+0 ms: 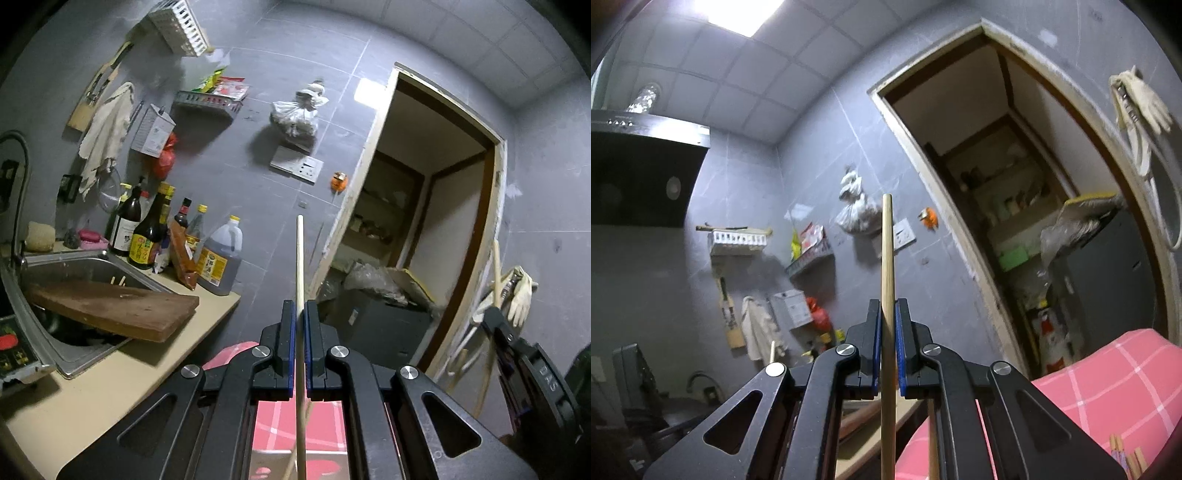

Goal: Organize utensils
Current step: 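Carry the chopstick over the white caddy and release it inside with the right gripper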

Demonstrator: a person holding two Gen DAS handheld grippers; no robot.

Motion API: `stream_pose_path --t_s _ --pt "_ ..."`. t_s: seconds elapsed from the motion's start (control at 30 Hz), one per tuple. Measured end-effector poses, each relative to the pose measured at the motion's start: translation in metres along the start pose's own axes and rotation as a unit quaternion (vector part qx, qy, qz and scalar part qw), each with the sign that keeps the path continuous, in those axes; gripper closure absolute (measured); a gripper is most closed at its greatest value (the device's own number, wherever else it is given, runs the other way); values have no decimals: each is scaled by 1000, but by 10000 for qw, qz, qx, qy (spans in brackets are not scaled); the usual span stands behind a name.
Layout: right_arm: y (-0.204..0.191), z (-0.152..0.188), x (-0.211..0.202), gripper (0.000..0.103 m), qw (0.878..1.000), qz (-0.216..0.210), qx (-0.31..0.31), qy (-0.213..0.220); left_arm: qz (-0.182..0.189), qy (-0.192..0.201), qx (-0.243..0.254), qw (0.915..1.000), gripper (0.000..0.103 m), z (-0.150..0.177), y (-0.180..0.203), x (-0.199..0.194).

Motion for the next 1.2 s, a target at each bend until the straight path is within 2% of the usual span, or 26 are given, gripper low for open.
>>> stream_pose_path --t_s 0.13,0.27,0.47,0.67,0.97,1.2 --pt "11 5 -3 98 9997 197 -35 126 -128 112 16 9999 101 8 -3 1" --pt "16 9 -1 98 9996 263 0 122 -212 55 -26 9998 101 20 -5 4" --pt "19 11 -1 98 9994 322 -32 133 -248 80 0 9997 101 32 -4 3" --pt "17 6 -4 98 9984 441 -128 338 -256 141 15 9996 101 36 1 0" --pt "16 25 -1 98 9977 575 -347 53 -264 -11 216 9994 101 47 6 -2" --pt "15 40 -5 97 9969 557 -341 -443 -278 -273 479 9981 101 65 10 -5"
Point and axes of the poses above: each gripper's, at about its wrist camera, not at the fingertips, and x roughly the way its jaws point, y to its right, z to its underside, the point moved 10 cm from there along x, roughly the way its jaws point, and after that the axes turned 7 degrees about -z, right-handed, at the moved point
